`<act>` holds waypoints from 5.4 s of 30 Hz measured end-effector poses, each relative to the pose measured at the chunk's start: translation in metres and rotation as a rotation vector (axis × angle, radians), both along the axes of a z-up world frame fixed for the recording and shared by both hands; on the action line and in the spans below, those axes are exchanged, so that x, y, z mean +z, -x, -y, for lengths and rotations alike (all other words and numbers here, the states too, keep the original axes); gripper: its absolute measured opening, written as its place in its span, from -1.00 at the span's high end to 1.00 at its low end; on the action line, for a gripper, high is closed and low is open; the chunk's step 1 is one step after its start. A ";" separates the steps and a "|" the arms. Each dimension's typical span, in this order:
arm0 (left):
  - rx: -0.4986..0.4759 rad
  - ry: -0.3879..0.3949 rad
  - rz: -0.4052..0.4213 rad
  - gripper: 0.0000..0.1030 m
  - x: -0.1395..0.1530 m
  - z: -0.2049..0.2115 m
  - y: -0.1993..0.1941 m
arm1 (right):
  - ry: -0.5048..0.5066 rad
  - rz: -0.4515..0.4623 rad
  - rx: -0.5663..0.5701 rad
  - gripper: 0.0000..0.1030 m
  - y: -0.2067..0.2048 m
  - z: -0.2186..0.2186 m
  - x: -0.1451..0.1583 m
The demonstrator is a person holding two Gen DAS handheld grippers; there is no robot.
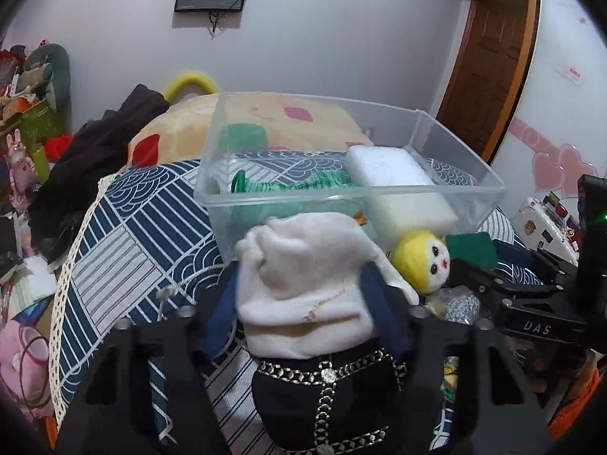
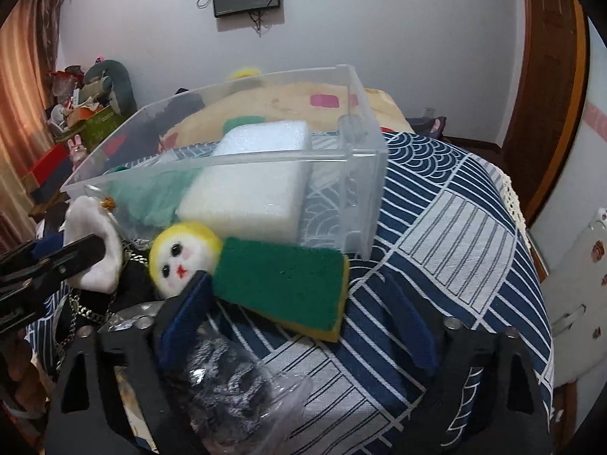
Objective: Organize soft objects
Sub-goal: 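Grasp the green scouring sponge with the right gripper while the left grasps the white cloth bag, then lower the sponge onto the foam block while the left gripper drops the cloth bag into the box, then grasp the clear plastic bag with the right gripper while the left grasps the black chained cap, then carry both items over the box and release them inside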
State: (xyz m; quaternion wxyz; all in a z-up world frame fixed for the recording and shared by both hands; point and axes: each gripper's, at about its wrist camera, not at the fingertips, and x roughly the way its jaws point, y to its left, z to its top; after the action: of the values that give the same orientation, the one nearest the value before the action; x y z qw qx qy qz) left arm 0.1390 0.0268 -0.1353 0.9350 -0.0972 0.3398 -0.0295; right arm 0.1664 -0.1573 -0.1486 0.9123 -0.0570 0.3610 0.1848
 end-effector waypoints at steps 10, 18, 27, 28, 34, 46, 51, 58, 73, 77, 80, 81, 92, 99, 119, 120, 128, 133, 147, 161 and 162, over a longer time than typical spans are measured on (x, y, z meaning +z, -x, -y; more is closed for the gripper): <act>0.005 0.015 0.019 0.55 0.008 -0.003 0.020 | 0.011 0.054 0.029 -0.24 0.013 0.003 0.012; 0.031 0.025 0.082 0.57 0.032 -0.009 0.041 | -0.042 0.107 0.012 -0.24 0.029 0.024 0.034; 0.042 0.003 0.192 0.57 0.069 -0.013 0.057 | -0.075 0.202 0.028 -0.25 0.036 0.015 0.065; 0.044 0.002 0.204 0.57 0.073 -0.013 0.058 | -0.080 0.212 0.030 -0.25 0.036 0.014 0.069; 0.055 -0.018 0.279 0.57 0.097 -0.015 0.055 | -0.092 0.268 0.037 -0.25 0.033 0.007 0.087; 0.065 -0.033 0.330 0.57 0.107 -0.011 0.015 | -0.105 0.302 0.042 -0.26 0.002 -0.017 0.091; 0.039 -0.047 0.268 0.57 0.090 -0.010 -0.013 | -0.095 0.258 0.040 -0.26 -0.014 -0.026 0.079; 0.036 -0.017 0.148 0.57 0.057 -0.012 -0.048 | -0.046 0.186 0.050 -0.26 -0.033 -0.039 0.060; -0.009 -0.024 0.035 0.27 0.037 -0.007 -0.068 | -0.002 0.087 0.062 -0.32 -0.042 -0.040 0.045; -0.011 -0.036 0.048 -0.04 0.041 -0.004 -0.063 | -0.015 0.101 0.062 -0.56 -0.039 -0.036 0.051; -0.010 -0.037 0.060 -0.15 0.047 -0.004 -0.058 | -0.019 0.124 0.060 -0.58 -0.035 -0.033 0.058; -0.011 -0.036 0.065 -0.17 0.049 -0.004 -0.056 | -0.024 0.131 0.059 -0.58 -0.034 -0.031 0.060; 0.001 -0.070 0.178 -0.75 0.086 -0.005 -0.012 | -0.068 0.213 0.058 -0.63 -0.011 -0.016 0.084; -0.001 -0.079 0.166 -0.83 0.083 -0.010 0.015 | -0.066 0.226 0.065 -0.67 0.009 -0.011 0.080; -0.017 0.006 -0.058 -0.76 -0.005 -0.010 0.037 | -0.008 0.034 0.130 -0.70 0.034 -0.024 0.013; -0.024 0.006 -0.062 -0.71 -0.008 -0.007 0.038 | 0.001 0.023 0.130 -0.70 0.033 -0.025 0.008; -0.096 0.065 -0.117 0.19 -0.026 -0.001 0.031 | -0.016 -0.001 0.140 -0.38 0.038 -0.019 0.001; -0.134 0.048 -0.095 0.50 -0.021 0.006 0.038 | -0.021 0.011 0.154 0.17 0.041 -0.016 0.005; -0.077 -0.007 0.046 0.65 0.023 -0.004 0.067 | -0.055 0.118 0.101 0.44 0.049 -0.001 0.033; -0.049 -0.029 0.194 0.65 0.080 -0.012 0.067 | -0.097 0.260 0.059 0.44 0.045 0.009 0.081; -0.047 -0.031 0.205 0.65 0.084 -0.013 0.065 | -0.100 0.267 0.064 0.44 0.042 0.008 0.084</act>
State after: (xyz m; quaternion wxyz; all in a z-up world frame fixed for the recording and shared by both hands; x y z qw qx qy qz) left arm 0.0740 0.0396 -0.0516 0.9652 -0.0714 0.2451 -0.0559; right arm 0.1242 -0.1654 -0.0644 0.9476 -0.0468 0.2248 0.2222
